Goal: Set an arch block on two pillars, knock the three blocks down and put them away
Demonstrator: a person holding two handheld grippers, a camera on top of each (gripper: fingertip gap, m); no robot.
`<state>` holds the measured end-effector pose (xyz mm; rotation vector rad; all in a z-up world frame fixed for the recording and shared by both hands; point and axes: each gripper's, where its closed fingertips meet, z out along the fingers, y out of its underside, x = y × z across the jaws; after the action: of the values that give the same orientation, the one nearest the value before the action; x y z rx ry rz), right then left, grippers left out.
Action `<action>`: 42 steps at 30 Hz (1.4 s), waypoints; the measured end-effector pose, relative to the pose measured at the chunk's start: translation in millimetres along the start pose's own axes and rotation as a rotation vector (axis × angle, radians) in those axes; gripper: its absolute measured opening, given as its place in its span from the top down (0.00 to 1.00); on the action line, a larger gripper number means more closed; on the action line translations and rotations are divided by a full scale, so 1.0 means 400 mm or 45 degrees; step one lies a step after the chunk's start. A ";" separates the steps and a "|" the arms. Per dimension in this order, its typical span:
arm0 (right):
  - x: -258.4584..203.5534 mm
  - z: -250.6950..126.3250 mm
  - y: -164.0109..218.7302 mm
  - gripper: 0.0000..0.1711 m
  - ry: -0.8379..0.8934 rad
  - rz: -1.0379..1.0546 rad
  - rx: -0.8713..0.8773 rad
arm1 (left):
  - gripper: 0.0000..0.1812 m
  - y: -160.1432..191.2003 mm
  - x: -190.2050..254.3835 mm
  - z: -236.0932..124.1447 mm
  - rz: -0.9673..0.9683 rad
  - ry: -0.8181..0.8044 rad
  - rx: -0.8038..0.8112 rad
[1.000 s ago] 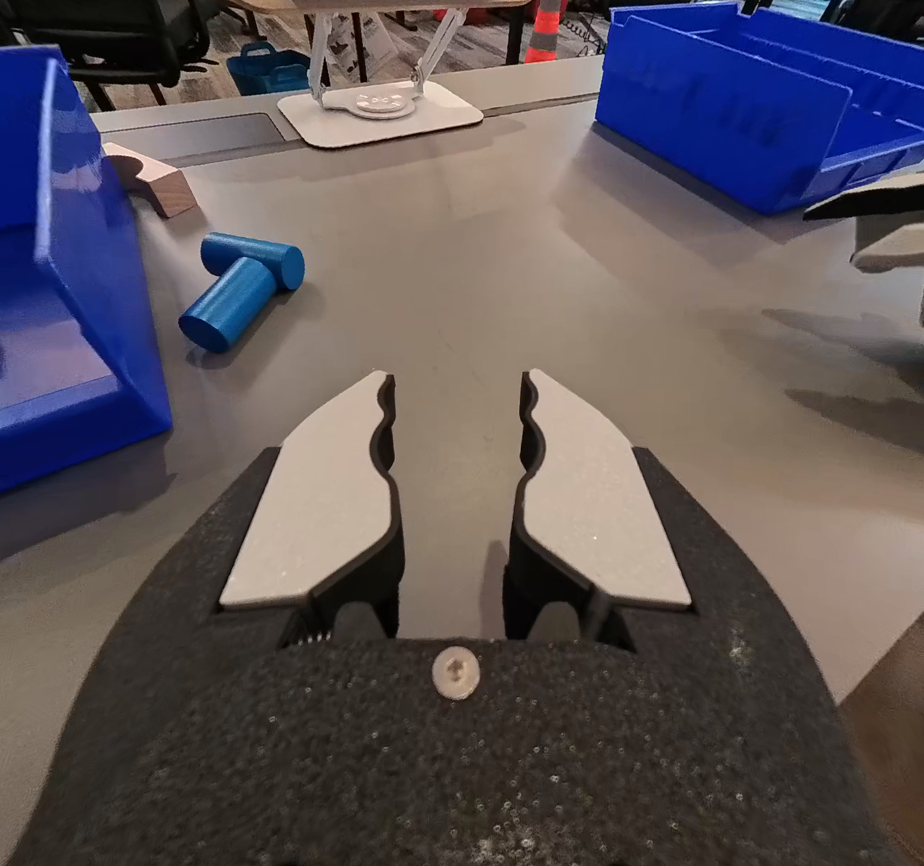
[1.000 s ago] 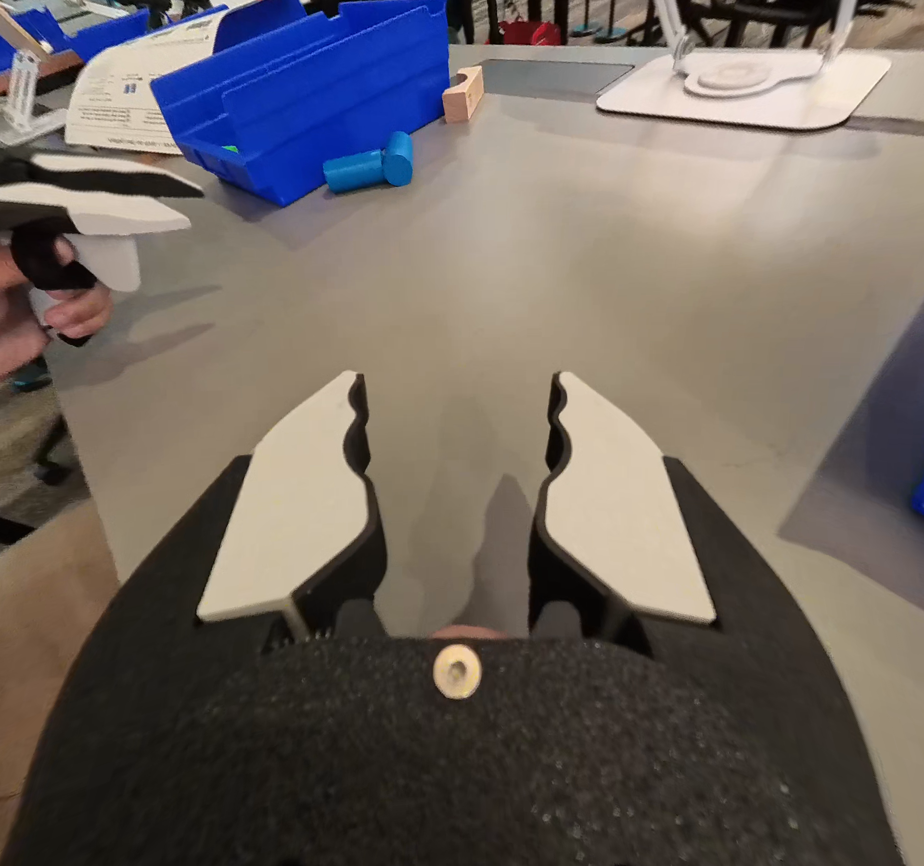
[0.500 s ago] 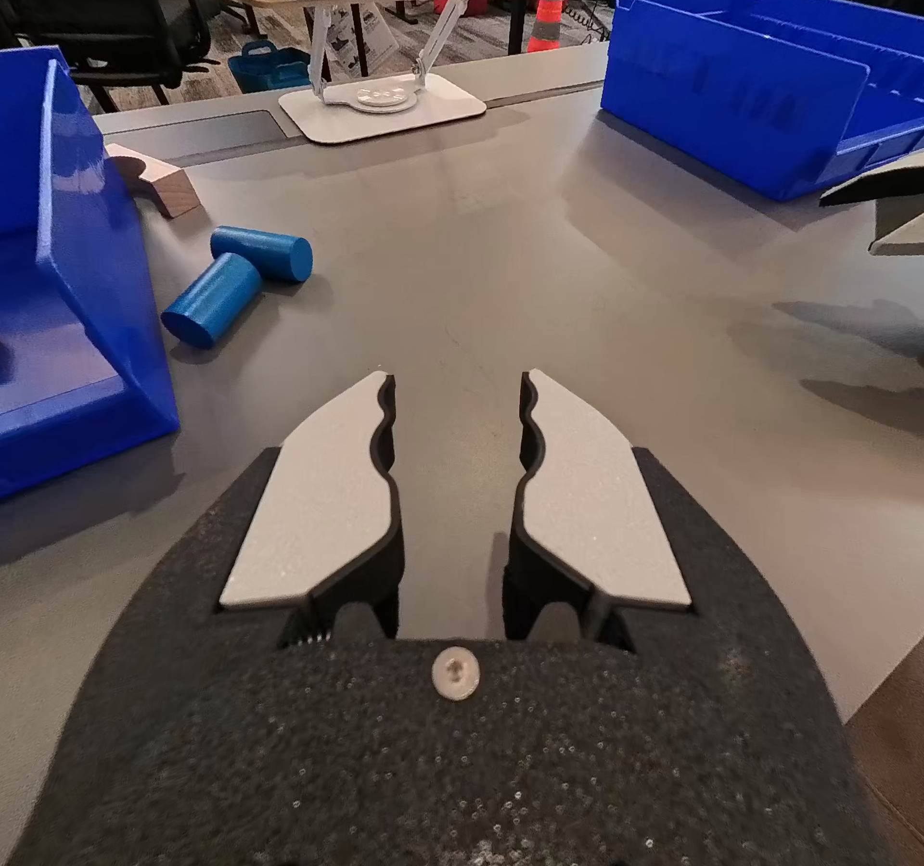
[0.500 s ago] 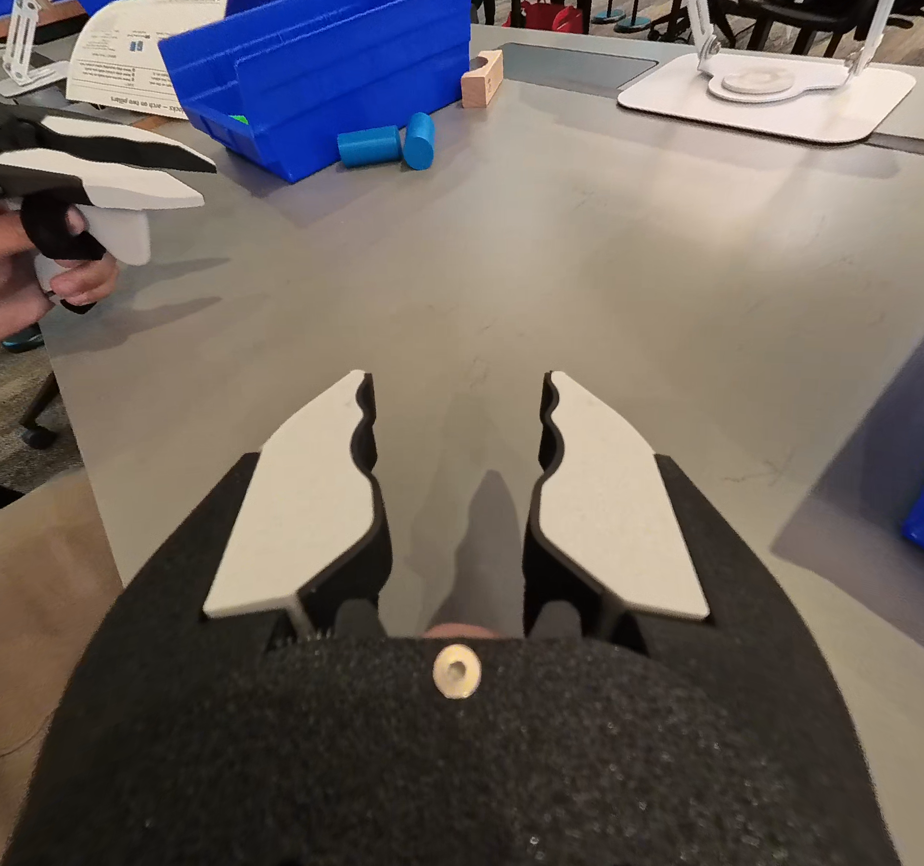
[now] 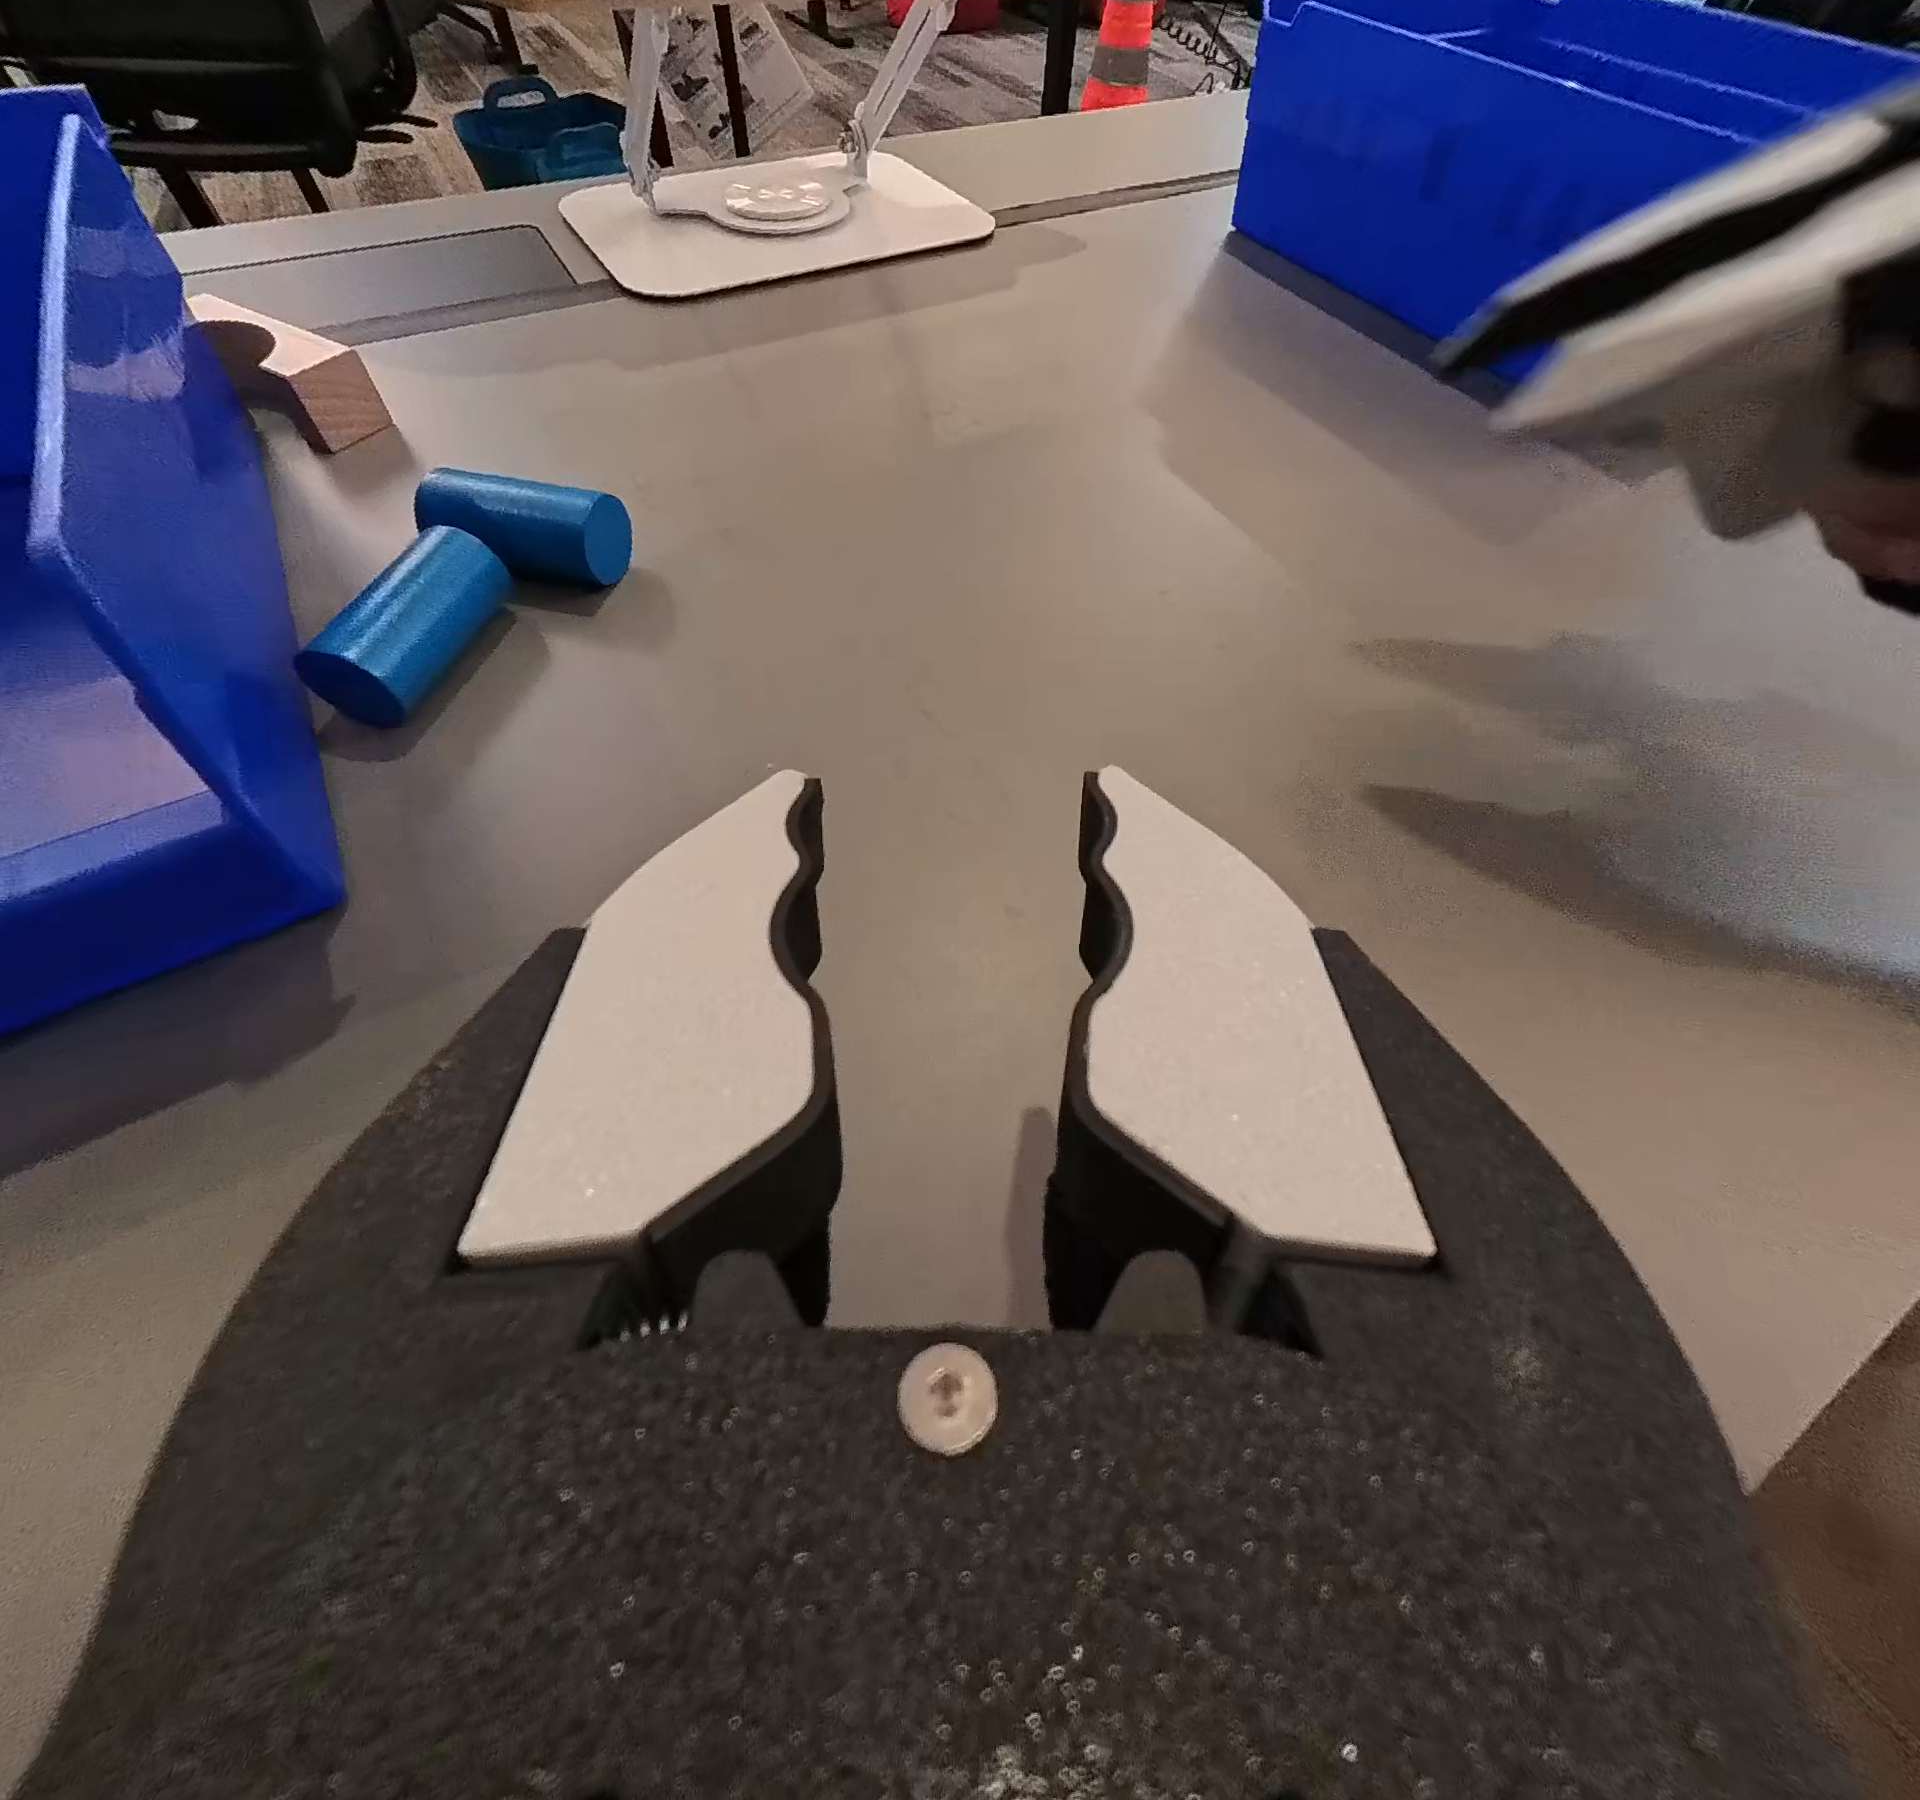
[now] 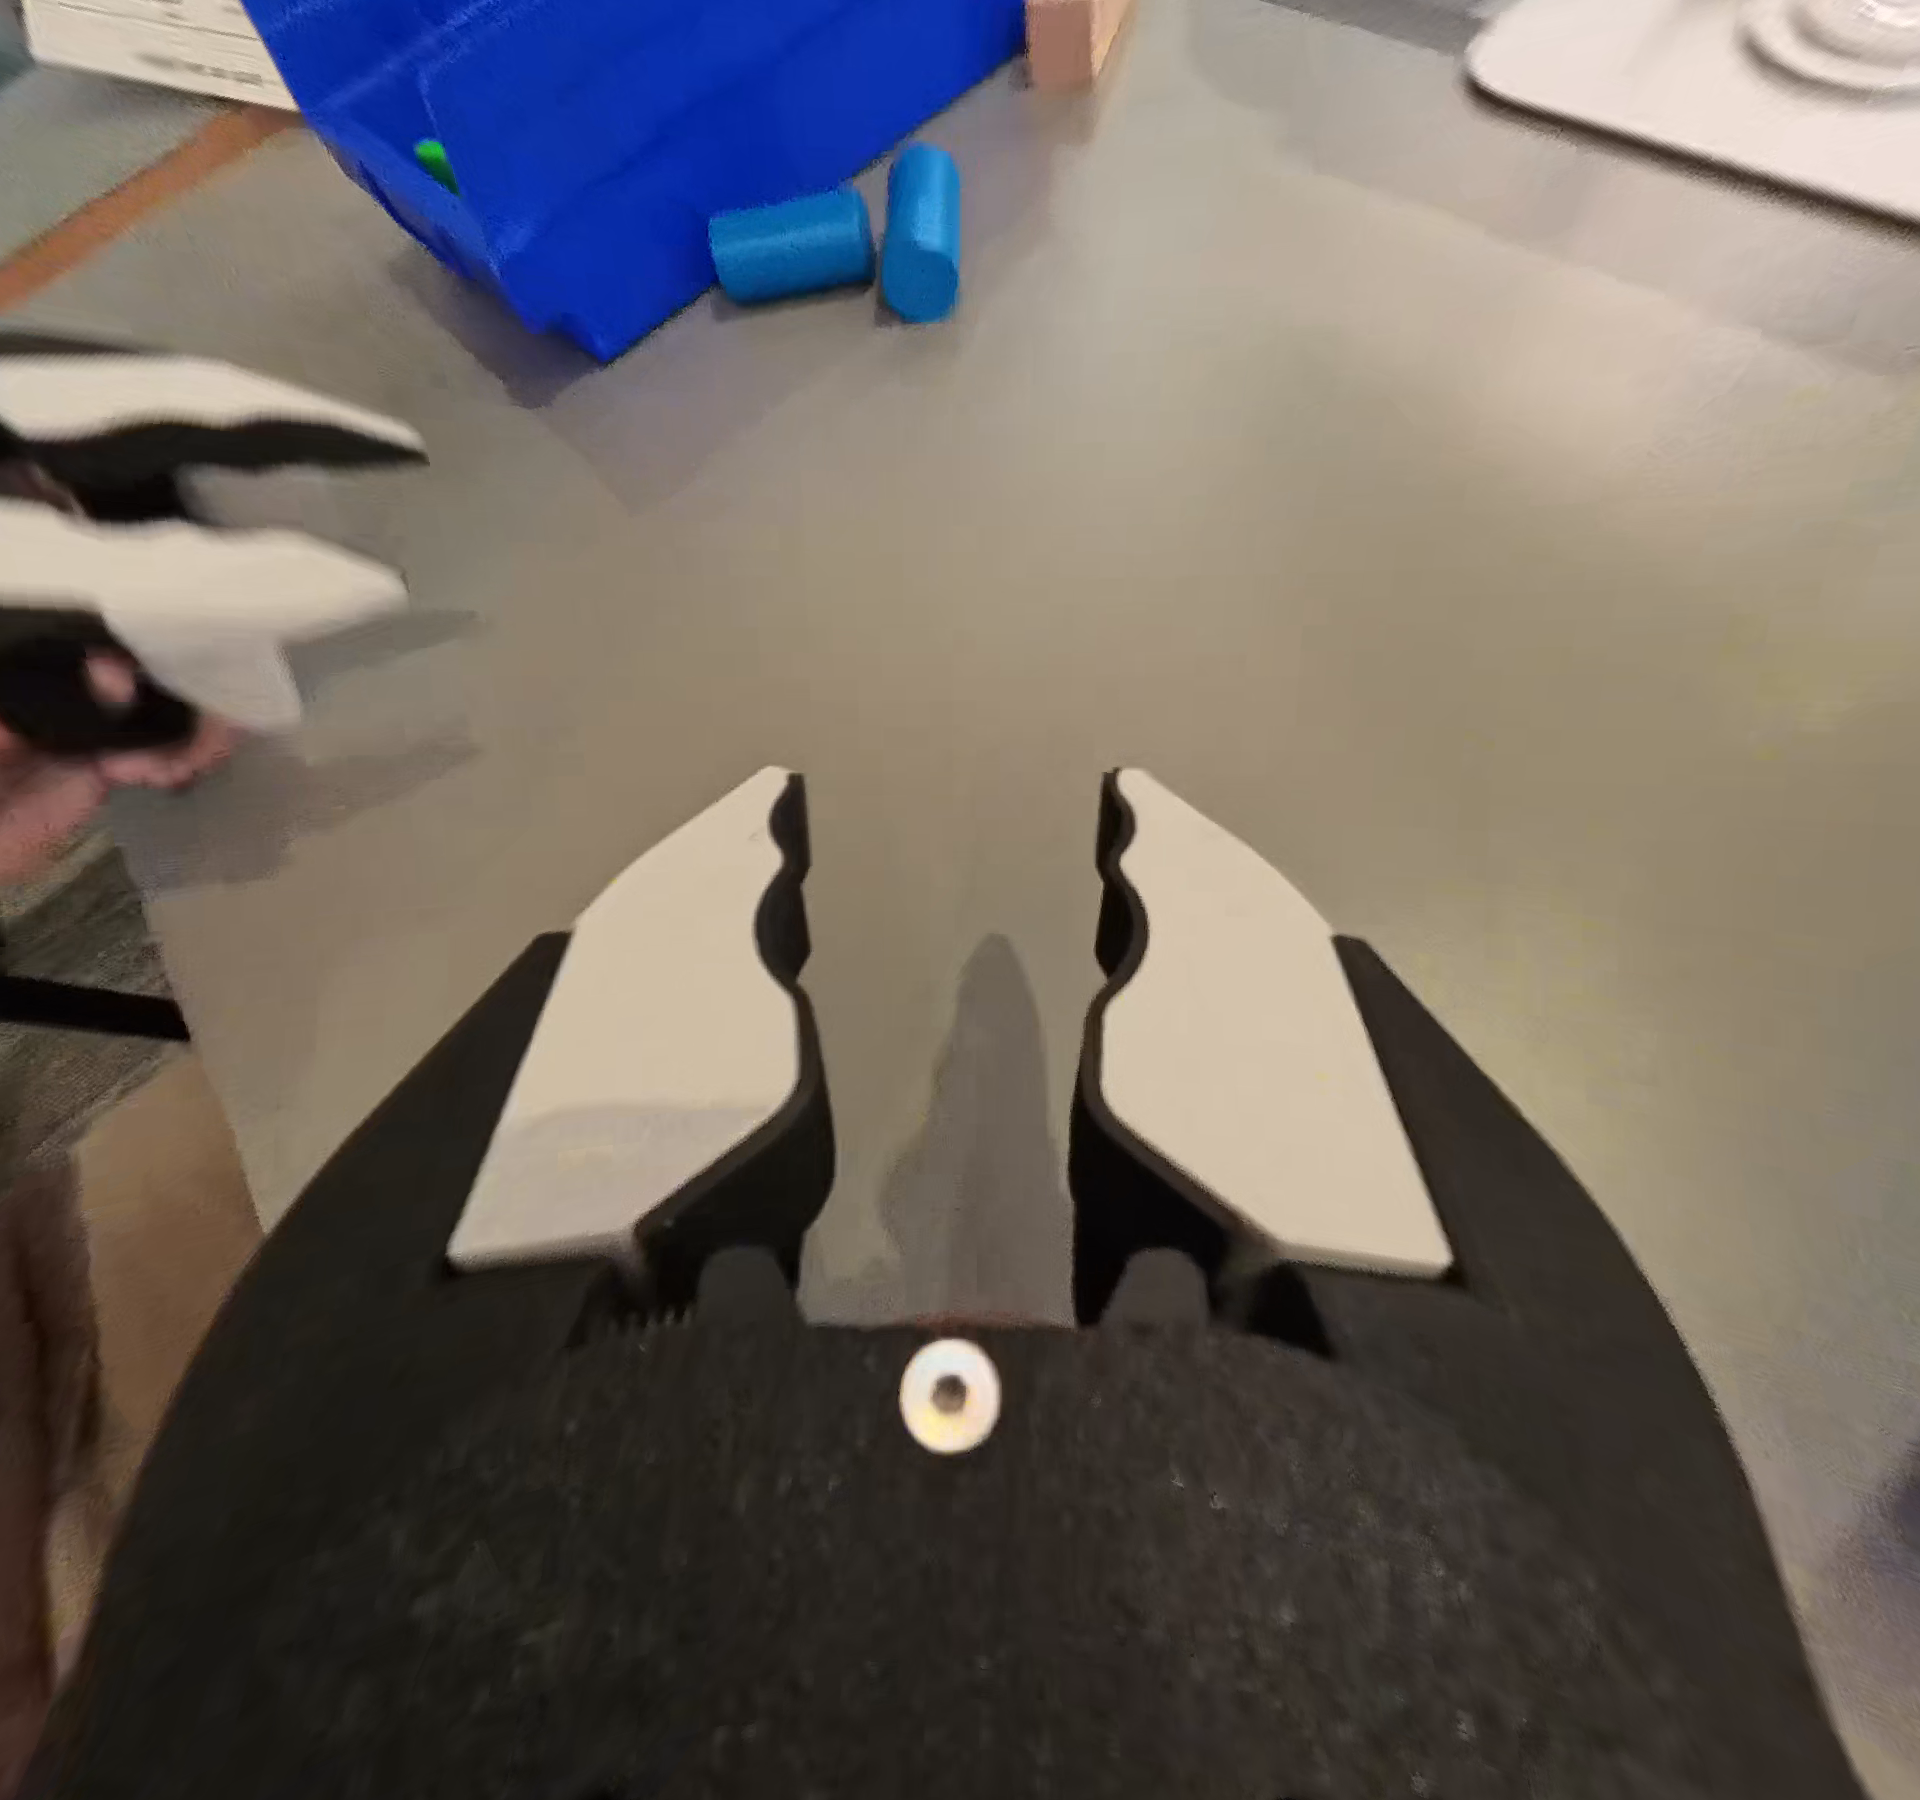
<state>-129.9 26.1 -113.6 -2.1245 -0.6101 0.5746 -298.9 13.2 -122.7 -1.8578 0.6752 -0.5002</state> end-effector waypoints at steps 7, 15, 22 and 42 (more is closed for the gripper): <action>-0.040 0.239 -0.267 0.69 -0.063 -0.135 -0.127 | 0.75 -0.015 -0.057 0.014 0.012 -0.073 -0.036; -0.046 0.190 -0.221 0.65 -0.115 -0.088 -0.052 | 0.71 -0.072 -0.208 0.213 0.011 0.036 -0.784; -0.066 -0.030 0.079 0.64 -0.112 -0.095 0.063 | 0.72 -0.056 -0.322 0.258 0.362 -0.030 -1.338; 0.025 -0.168 0.100 0.65 -0.076 0.078 0.338 | 0.82 -0.383 -0.074 0.247 -0.371 0.641 -0.285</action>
<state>-73.6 -28.9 -111.0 -1.8866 -0.4743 0.7142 -226.4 146.2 -17.0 -2.0701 0.8172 -1.1472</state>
